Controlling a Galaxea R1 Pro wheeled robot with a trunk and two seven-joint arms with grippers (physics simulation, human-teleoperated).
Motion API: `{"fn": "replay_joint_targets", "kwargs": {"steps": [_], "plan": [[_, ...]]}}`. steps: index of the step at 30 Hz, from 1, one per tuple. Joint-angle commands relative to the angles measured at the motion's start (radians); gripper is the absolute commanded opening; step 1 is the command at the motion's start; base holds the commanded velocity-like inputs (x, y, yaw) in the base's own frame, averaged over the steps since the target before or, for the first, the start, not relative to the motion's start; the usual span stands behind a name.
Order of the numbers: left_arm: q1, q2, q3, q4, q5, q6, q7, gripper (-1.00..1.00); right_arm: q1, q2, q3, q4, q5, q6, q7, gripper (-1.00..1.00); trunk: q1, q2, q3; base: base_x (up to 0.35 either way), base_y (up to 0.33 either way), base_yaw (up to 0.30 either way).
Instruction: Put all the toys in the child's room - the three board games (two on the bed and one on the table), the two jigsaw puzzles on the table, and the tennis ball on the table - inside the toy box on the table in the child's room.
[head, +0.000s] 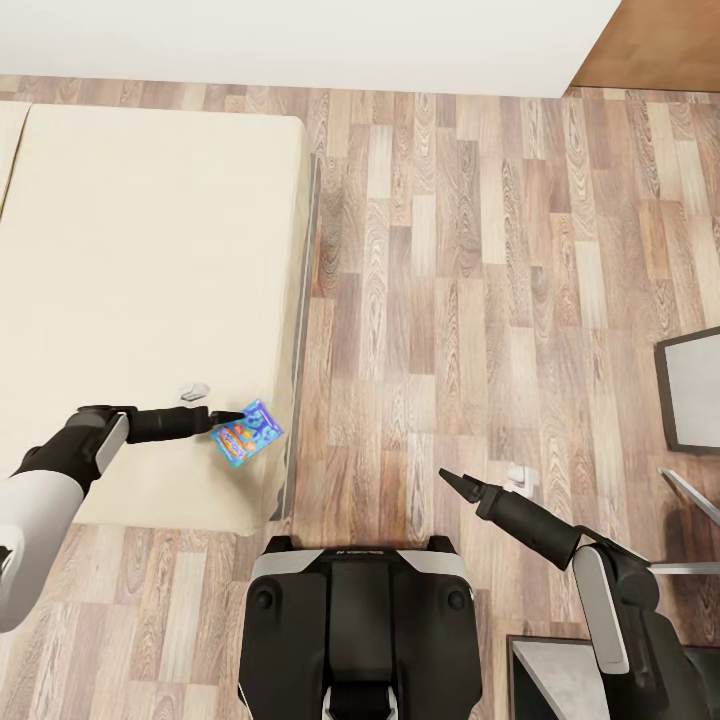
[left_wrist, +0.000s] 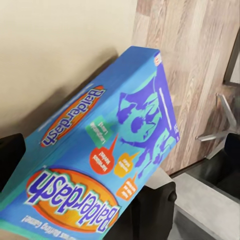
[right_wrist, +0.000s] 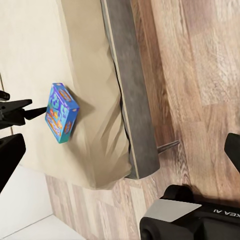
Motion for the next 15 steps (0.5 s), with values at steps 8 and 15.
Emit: {"fn": "replay_joint_targets", "kwargs": {"steps": [8, 15], "plan": [[0.000, -0.005, 0.001, 0.001, 0.005, 0.010, -0.001, 1.00, 0.000, 0.000, -0.002, 0.000, -0.002, 0.006, 0.003, 1.00, 0.001, -0.002, -0.001, 0.000, 0.000, 0.000], [0.000, -0.007, 0.001, 0.000, 0.005, 0.010, -0.001, 1.00, 0.000, 0.000, -0.003, 0.000, -0.002, 0.006, 0.003, 1.00, 0.001, -0.002, -0.001, 0.000, 0.000, 0.000]]}}
